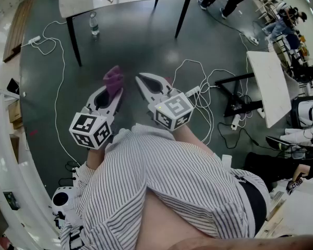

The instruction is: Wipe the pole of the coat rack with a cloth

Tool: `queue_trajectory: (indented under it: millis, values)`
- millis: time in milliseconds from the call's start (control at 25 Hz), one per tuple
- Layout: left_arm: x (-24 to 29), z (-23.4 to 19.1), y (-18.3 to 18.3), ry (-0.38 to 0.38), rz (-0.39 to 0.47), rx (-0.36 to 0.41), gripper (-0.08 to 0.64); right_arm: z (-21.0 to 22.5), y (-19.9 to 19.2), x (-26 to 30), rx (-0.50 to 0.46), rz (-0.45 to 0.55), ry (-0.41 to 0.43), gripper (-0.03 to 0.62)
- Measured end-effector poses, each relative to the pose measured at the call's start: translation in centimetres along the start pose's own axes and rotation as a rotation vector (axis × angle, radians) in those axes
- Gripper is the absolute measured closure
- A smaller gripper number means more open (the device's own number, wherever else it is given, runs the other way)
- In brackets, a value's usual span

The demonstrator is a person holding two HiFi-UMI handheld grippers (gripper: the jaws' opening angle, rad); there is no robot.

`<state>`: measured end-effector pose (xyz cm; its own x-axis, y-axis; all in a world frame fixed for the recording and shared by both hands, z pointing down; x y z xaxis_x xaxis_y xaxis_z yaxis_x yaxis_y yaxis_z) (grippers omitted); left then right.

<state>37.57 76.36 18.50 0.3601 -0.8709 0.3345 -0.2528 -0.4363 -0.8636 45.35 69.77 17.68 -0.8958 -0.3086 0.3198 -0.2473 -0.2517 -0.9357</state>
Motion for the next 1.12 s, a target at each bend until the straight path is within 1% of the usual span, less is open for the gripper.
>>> queue_trajectory:
  millis: [160, 280, 440, 520, 600, 680, 720, 840, 960, 1120]
  values:
    - [0.0, -0.7, 0.4, -0.024, 0.022, -0.011, 0.434, 0.2, 0.0, 0.8, 0.001, -0.011, -0.010, 0.577]
    - [0.3, -1.1, 0.7, -0.031, 0.013, 0.003, 0.434, 0.2, 0.0, 1.3, -0.016, -0.021, -0.019, 0.577]
    - [0.7, -2.1, 0.7, -0.067, -0.003, 0.017, 0.434, 0.1, -0.2, 2.5, -0.023, -0.034, -0.032, 0.577]
    - [1.1, -2.6, 0.5, -0.081, -0.022, 0.033, 0.434, 0.2, -0.5, 3.0, -0.010, -0.038, -0.043, 0.577]
    - [1.4, -3.2, 0.4, -0.085, -0.036, 0.042, 0.434, 0.6, -0.9, 3.4, 0.042, -0.027, -0.054, 0.577]
    - [1.5, -3.7, 0.2, -0.092, -0.041, 0.034, 0.434, 1.0, -1.4, 3.7, 0.098, -0.018, -0.056, 0.577]
    - [1.7, -4.0, 0.2, -0.094, -0.042, 0.026, 0.434, 1.2, -1.5, 3.9, 0.111, -0.018, -0.059, 0.575]
    - [2.3, -5.2, 0.5, -0.094, -0.047, 0.008, 0.434, 1.8, -1.4, 5.0, 0.122, -0.026, -0.065, 0.575]
    - [3.2, -6.6, 0.9, -0.083, -0.040, -0.004, 0.434, 2.5, -1.4, 6.8, 0.134, -0.037, -0.043, 0.575]
    - [4.9, -9.5, 1.2, -0.069, -0.036, -0.051, 0.434, 4.2, -1.6, 10.0, 0.149, -0.052, -0.027, 0.575]
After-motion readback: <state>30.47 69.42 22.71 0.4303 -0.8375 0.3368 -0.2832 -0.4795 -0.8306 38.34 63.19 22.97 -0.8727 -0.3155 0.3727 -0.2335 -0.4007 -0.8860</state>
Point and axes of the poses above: the fingertips, and each gripper's own axes: x forward along the fingers, z to its right, y out of its top, the point moved 3 cm from there along -x, backward along the fingers, and after that the axes turned 8 degrees about -z, right-handed, at the moved point
